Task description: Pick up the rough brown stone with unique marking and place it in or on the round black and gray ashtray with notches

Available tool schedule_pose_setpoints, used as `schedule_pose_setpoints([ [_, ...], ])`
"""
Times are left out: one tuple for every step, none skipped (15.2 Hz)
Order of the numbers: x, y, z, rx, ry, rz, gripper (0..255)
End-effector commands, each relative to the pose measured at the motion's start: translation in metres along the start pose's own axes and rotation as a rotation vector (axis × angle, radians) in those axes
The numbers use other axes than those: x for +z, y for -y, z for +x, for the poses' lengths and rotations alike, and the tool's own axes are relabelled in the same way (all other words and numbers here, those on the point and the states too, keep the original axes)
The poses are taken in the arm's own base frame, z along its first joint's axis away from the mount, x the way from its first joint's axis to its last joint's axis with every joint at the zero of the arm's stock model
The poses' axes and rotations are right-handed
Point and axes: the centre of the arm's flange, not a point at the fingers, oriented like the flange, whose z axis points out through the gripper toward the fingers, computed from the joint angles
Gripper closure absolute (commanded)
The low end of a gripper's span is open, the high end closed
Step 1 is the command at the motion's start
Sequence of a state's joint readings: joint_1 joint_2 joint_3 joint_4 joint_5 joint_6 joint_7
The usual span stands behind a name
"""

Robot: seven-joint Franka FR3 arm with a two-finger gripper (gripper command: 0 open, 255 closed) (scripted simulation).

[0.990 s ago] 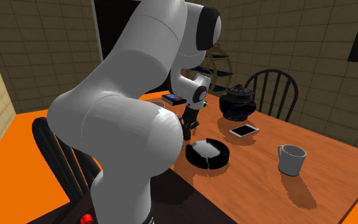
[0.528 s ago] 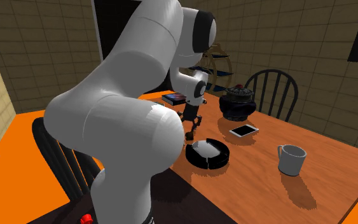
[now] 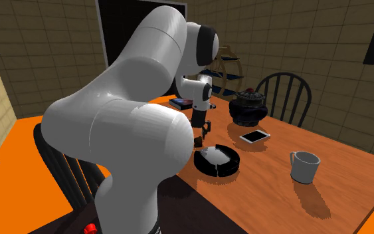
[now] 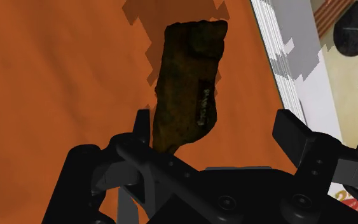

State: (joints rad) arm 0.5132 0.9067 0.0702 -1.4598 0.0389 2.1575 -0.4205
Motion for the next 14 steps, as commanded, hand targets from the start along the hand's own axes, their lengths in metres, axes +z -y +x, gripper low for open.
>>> schedule_pose_setpoints([
  [0.0083,-0.0007,0.0005,0.0,0.0,-0.001,0],
  [0.0083,-0.0007,0.0006,0.0,0.0,-0.001,0],
  [0.0083,-0.0007,0.0006,0.0,0.0,-0.001,0],
  [0.0083,-0.0007,0.0006,0.0,0.0,-0.001,0],
  [0.0083,-0.0007,0.0006,0.0,0.0,-0.001,0],
  [0.0083,-0.0007,0.0006,0.0,0.0,-0.001,0],
  [0.0083,-0.0007,0.0006,0.0,0.0,-0.001,0],
  [0.0083,-0.0007,0.0006,0.0,0.0,-0.001,0],
  [0.0083,-0.0007,0.0006,0.0,0.0,-0.001,0],
  [0.0083,-0.0007,0.0006,0.0,0.0,-0.001,255],
  [0.0083,-0.0007,0.0006,0.0,0.0,-0.001,255],
  [0.0083,-0.0007,0.0005,0.0,0.0,-0.001,255],
  [0.0083,-0.0007,0.0005,0.0,0.0,-0.001,255],
  [0.0083,-0.0008,0.0005,0.0,0.0,-0.001,255],
])
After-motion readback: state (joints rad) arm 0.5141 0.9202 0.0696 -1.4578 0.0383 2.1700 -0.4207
